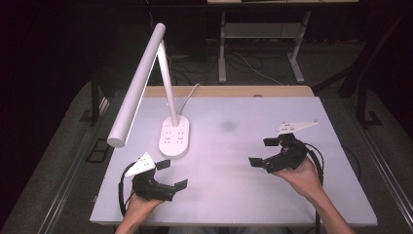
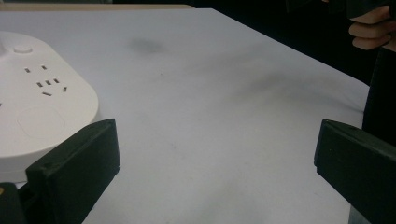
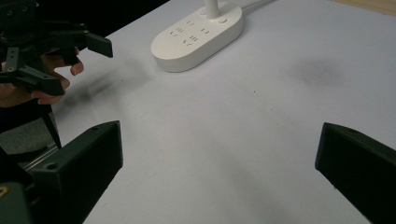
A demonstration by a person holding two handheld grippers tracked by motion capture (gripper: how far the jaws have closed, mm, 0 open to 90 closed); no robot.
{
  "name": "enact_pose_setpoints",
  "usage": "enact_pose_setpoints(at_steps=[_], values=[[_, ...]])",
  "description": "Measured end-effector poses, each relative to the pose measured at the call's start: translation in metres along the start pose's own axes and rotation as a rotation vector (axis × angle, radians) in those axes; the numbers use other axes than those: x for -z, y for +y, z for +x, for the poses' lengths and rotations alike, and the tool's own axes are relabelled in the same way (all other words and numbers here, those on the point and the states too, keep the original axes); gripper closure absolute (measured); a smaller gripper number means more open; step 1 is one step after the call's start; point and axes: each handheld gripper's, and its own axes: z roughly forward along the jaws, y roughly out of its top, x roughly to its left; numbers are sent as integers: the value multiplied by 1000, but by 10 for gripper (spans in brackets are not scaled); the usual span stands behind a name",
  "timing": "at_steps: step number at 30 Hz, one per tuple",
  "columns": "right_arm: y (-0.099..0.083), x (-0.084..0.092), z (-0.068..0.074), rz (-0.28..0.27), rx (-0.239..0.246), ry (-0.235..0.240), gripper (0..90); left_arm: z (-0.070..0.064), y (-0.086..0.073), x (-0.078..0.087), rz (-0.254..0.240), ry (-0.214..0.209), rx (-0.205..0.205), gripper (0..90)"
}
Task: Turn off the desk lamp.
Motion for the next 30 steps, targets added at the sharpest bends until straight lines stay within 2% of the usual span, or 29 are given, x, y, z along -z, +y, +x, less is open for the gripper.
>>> enact_pose_setpoints(at_steps=[16,21,30], values=[[30,-23,-3,14,21,17,7,0,0,1,3,-1,4,0],[41,-33,-1,14,20,32,7,0,0,1,1,-2,2,0],[64,-50,6,21,49,53,7,1,1,3,-6,0,10,0]])
